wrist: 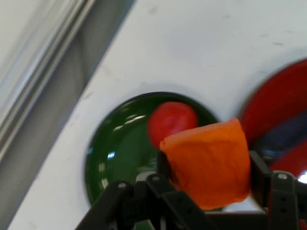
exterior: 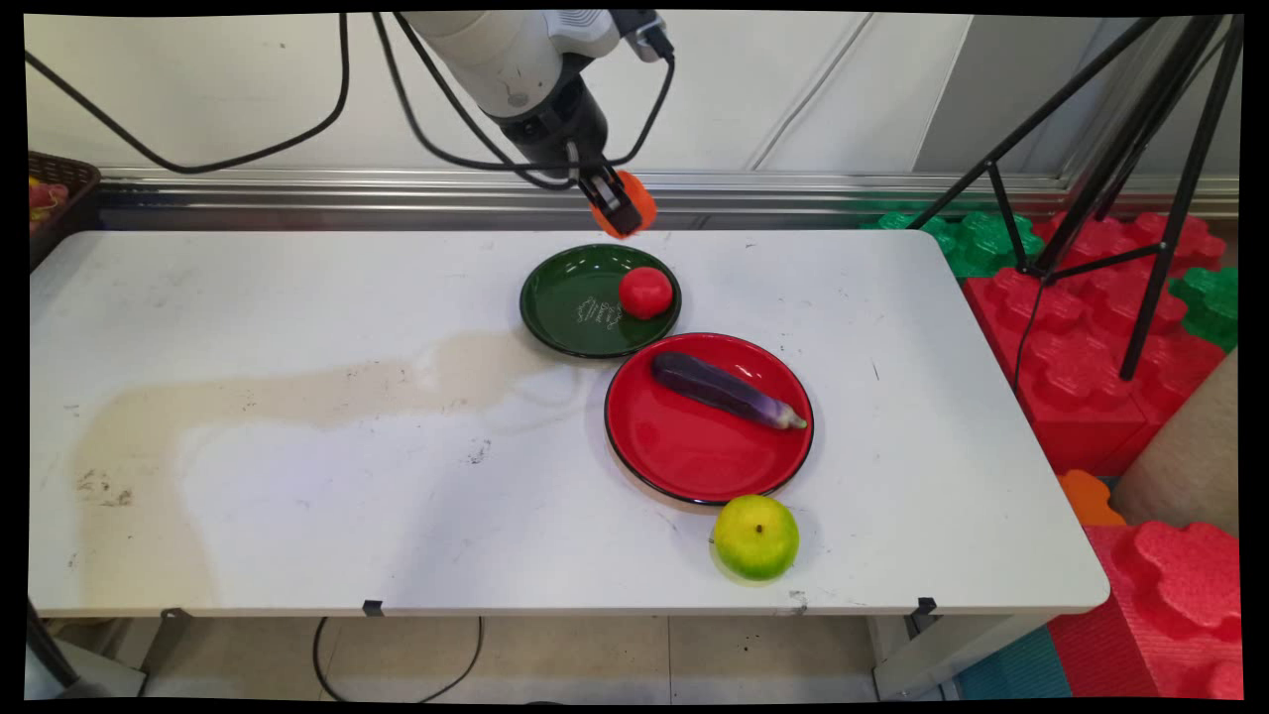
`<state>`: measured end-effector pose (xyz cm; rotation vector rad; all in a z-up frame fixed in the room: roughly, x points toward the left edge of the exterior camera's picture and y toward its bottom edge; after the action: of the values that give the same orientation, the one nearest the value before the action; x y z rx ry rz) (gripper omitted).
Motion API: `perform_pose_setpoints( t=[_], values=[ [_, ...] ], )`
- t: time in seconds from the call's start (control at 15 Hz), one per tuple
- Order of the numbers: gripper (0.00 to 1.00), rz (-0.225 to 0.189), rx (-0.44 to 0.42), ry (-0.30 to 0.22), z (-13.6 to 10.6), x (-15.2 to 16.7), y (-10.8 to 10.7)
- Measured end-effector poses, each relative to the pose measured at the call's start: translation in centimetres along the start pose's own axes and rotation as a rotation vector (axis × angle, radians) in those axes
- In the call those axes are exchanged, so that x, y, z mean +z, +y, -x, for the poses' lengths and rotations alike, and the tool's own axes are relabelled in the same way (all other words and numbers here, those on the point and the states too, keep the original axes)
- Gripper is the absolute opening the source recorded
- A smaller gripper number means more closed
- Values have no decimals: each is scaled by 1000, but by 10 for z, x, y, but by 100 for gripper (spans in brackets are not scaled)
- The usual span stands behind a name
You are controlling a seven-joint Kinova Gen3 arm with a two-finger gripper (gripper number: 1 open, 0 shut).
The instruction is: Place the picked object on the red plate
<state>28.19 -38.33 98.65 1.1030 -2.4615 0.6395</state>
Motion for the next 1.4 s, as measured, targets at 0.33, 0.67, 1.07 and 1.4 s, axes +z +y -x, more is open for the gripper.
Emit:
perform_pose_setpoints(
  t=[0.33,0.67,1.07,1.4],
  values=[
    [0,97,109,-5,-2,-29,35],
    [0,148,138,-66,-4,-38,71],
    [0,159,147,-179,-4,-18,112],
    [0,155,142,-246,-2,7,128]
  ],
)
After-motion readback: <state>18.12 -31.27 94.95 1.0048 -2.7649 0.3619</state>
